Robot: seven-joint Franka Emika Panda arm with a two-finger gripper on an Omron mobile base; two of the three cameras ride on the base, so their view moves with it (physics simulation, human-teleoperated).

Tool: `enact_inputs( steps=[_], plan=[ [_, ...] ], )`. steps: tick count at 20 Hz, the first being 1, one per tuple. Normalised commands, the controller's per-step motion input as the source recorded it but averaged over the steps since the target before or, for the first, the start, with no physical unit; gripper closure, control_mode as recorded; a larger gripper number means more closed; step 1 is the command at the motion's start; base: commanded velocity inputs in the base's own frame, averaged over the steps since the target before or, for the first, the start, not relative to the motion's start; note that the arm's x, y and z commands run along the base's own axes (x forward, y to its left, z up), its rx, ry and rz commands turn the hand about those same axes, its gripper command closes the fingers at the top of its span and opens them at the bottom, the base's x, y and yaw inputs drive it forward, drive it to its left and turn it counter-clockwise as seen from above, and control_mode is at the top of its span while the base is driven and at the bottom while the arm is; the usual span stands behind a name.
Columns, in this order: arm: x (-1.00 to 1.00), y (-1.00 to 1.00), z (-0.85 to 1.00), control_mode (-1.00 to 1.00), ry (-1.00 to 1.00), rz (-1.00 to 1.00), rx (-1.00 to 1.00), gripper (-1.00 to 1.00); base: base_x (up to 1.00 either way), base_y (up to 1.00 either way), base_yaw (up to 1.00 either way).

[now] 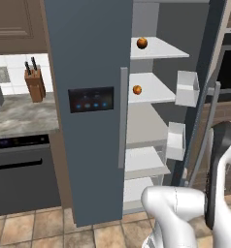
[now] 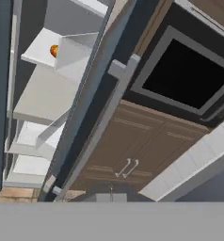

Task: Retrieve the orange and peach from the fridge and place them into the bowl on the dining table.

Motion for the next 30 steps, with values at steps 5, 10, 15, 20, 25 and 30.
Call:
enact_inputs(
  steps=[5,10,15,20,25,30],
  plan=[
    [0.07,0.75,0.43,-1.00,0.01,0.00,-0.25,1.00,0.00,0.00,0.00],
    [0.27,0.45,0.05,-1.00,0.05,0.00,-0.14,1.00,0.00,0.00,0.00],
    [0.41,0.58,0.00,-1.00,0.17,0.00,-0.12,-1.00,0.00,0.00,0.00],
    [0.46,0.48,0.00,-1.00,0.17,0.00,-0.12,-1.00,0.00,0.00,0.00],
    [0.47,0.07,0.00,-1.00,0.01,0.00,-0.09,-1.00,0.00,0.00,0.00],
    [0.53,0.00,-0.21,-1.00,0.00,0.00,-0.07,-1.00,0.00,0.00,0.00]
  ],
)
